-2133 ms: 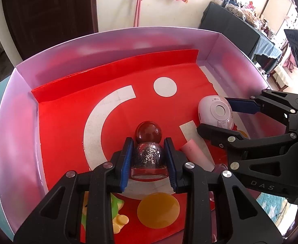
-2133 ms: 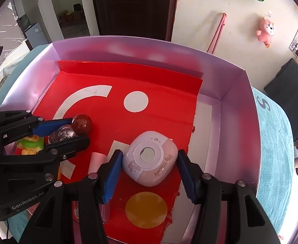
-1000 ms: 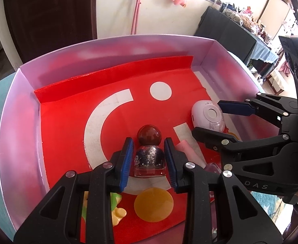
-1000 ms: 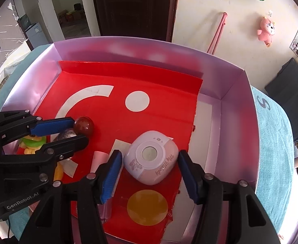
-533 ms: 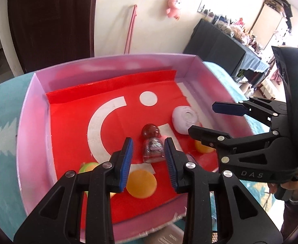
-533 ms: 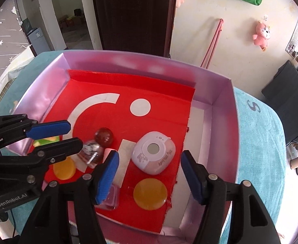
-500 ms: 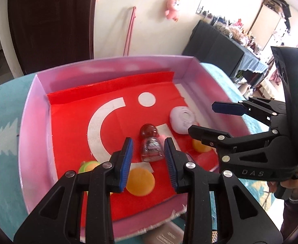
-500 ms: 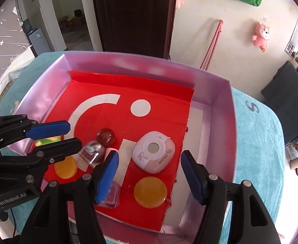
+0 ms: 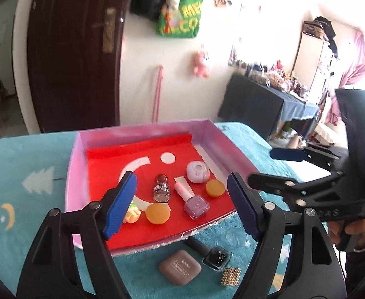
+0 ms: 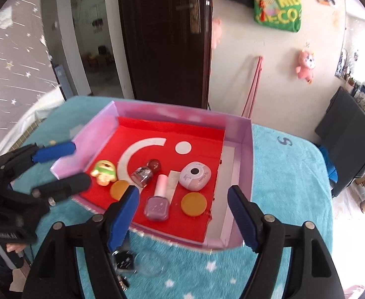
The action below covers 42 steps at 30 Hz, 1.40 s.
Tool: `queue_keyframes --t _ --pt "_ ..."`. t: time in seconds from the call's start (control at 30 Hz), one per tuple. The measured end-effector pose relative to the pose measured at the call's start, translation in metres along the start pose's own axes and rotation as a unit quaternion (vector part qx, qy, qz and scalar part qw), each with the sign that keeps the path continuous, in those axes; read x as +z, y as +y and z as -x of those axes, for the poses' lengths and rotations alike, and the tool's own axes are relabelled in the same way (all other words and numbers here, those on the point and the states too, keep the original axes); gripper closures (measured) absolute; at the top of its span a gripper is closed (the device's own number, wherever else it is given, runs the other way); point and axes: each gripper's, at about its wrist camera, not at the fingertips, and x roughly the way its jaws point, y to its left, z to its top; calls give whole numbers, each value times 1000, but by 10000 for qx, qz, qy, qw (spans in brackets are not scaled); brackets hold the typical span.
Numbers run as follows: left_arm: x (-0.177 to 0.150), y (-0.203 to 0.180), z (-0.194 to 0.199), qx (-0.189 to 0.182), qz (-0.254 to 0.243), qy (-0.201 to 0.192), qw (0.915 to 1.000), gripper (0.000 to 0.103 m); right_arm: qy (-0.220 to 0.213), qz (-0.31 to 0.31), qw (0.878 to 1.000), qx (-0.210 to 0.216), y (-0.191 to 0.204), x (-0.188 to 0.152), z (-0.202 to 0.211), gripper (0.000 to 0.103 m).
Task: Organize rigid objects
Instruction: 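Withdraw both open grippers from the box, then move left gripper to the brown eye shadow compact while right approaches the clear glass cup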
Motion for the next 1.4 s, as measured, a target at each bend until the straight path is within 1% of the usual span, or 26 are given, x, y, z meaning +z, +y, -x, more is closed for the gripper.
queue_keyframes --t 0.07,0.1,0.17,0.2,0.23,0.27,0.3,0.37,0.5,0.63,0.77,0.93,1.03,1.2,1.4 --pt "-3 -3 14 5 30 -115 9999 27 -188 12 9998 35 5 -8 17 26" --pt "-5 -6 22 102 26 -224 9997 26 -303 3 9995 41 7 -13 27 24" --pt "-10 -9 36 222 -10 -391 9990 20 -498 -4 9987 47 13 -20 43 19" --pt "-13 -12 44 295 -23 -491 9984 18 -619 1 9981 47 16 -25 53 17" --pt "-18 -15 52 394 -40 -605 9974 14 -715 5 9974 32 20 -30 61 11" --pt "-22 -17 59 481 -44 -668 9966 13 -760 -3 9971 5 21 -33 68 5" --pt "-27 -17 64 549 -36 -744 9957 13 -843 -28 9964 -5 24 -39 76 4" --pt "-37 -20 74 681 -16 -845 9941 12 -997 -65 9950 65 27 -47 89 2" --pt "-61 -21 87 844 79 -904 9923 11 -1268 -188 9917 -5 31 -70 107 0" --pt "-89 -20 88 935 186 -810 9921 11 -1458 -448 9883 -25 29 -95 115 0" --pt "-116 -25 81 1189 79 -748 9901 11 -1517 -645 9861 -203 29 -121 113 0" --pt "-142 -28 67 1135 235 -531 9918 11 -1516 -797 9848 -297 30 -155 93 0" --pt "-151 -33 59 1193 116 -446 9918 11 -1511 -959 9835 -278 30 -173 81 0" --pt "-162 -35 51 1209 107 -322 9921 11 -1300 -865 9861 -569 34 -187 61 0" --pt "-172 -28 41 1260 161 -133 9918 11 -1031 -980 9888 -447 31 -198 38 0"
